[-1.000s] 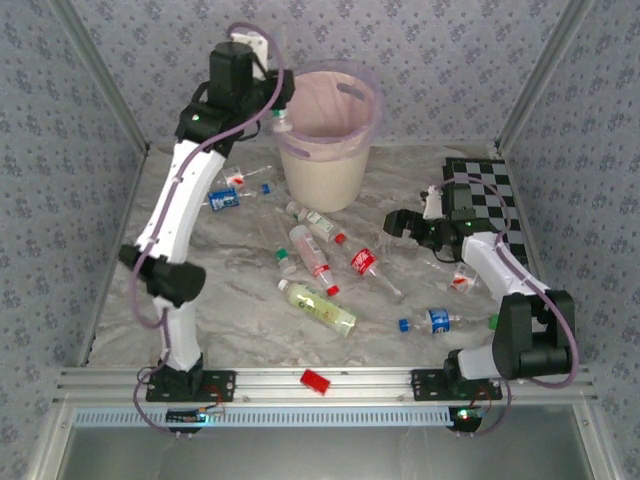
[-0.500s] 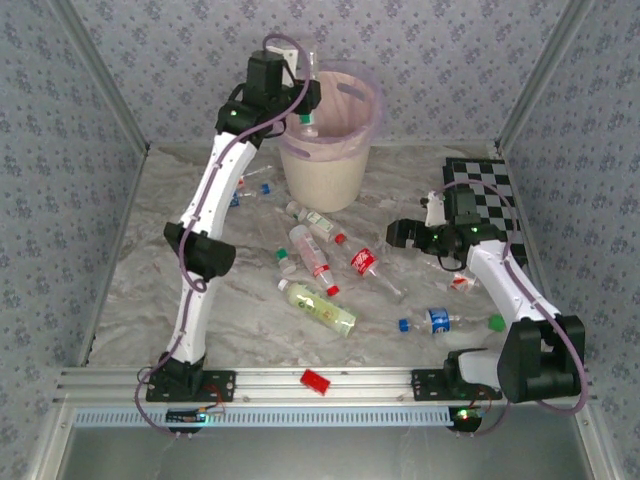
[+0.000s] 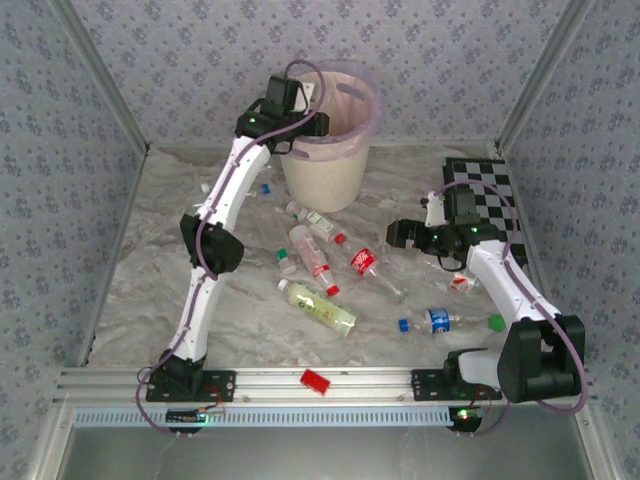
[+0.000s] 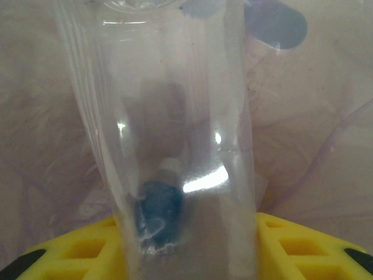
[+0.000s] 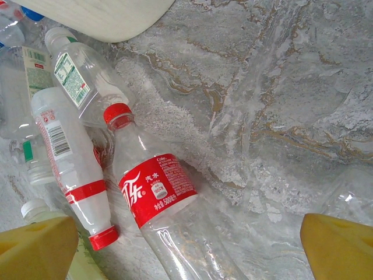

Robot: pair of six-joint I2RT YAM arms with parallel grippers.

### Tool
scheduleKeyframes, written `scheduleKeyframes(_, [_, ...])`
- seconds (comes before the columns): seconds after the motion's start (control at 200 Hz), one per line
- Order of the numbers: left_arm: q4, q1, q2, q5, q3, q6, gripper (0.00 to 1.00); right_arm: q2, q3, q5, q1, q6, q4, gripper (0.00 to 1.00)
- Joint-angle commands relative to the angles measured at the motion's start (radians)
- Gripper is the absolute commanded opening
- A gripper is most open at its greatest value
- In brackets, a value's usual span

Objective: Put the plastic bottles in the bin

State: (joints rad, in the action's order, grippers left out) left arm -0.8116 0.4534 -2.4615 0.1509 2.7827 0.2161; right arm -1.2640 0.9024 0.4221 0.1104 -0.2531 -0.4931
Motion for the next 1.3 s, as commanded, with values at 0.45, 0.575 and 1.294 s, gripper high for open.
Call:
scheduleKeyframes(0.45, [-0.002, -0.005, 0.013, 0.077, -0.017, -0.046, 0.94, 0.009, 0.009, -0.050, 0.007, 0.037, -0.036, 1.00])
scheduleKeyframes(0.575, [0.008, -0.004, 0.037, 0.086, -0.017, -0.056, 0.98, 0.008, 0.011, -0.054, 0.008, 0.046, -0.044, 1.00])
scheduleKeyframes(1.294, [-0.021, -0.053, 0.453, 0.181, -0.094, -0.140, 0.99, 0.011, 0.142, -0.805, 0.093, -0.137, -0.423, 1.00])
